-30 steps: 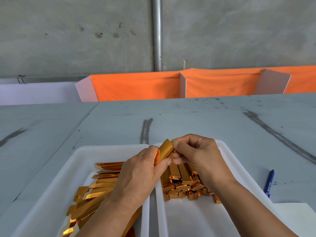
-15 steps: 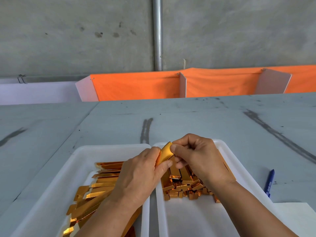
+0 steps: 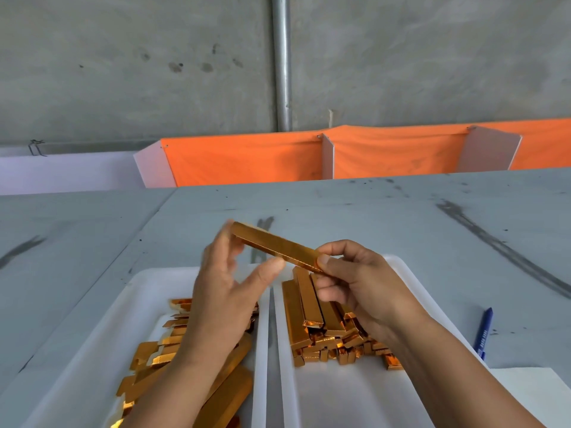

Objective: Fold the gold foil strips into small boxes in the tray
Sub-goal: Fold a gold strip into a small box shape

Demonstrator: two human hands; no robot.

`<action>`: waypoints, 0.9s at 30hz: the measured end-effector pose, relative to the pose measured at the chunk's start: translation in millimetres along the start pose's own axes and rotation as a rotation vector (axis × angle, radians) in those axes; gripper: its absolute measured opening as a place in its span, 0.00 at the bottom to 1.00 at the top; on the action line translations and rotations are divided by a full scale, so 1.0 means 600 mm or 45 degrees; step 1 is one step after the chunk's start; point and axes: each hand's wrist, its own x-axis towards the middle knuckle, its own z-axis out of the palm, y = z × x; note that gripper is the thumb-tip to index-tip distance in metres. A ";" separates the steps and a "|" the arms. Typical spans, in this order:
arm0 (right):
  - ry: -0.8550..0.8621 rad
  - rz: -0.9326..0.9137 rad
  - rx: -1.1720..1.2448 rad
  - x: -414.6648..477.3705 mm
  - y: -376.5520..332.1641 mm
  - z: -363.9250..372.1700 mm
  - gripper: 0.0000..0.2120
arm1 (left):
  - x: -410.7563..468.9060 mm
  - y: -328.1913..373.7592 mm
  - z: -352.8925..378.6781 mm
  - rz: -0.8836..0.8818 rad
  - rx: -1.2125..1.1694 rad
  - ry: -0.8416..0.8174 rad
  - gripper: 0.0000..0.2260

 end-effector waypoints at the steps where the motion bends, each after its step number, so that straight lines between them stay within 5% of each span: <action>1: -0.041 0.033 0.046 0.000 0.000 0.001 0.03 | 0.000 0.000 0.001 -0.042 -0.164 -0.106 0.26; 6: -0.232 0.129 0.032 -0.003 0.005 0.010 0.02 | 0.001 0.000 0.002 -0.105 -0.552 -0.236 0.16; 10: -0.240 0.048 -0.340 -0.010 0.011 0.017 0.05 | -0.001 0.000 0.003 -0.103 -0.513 -0.166 0.13; 14: 0.093 -0.357 -0.831 -0.011 0.021 0.017 0.08 | -0.004 -0.002 0.004 -0.059 -0.129 -0.034 0.12; 20: 0.175 -0.797 -0.857 -0.019 0.027 0.023 0.08 | -0.013 -0.015 0.021 0.078 0.596 -0.037 0.19; 27: 0.211 -0.853 -1.043 -0.013 0.035 0.024 0.09 | -0.014 -0.018 0.030 0.177 0.844 -0.148 0.18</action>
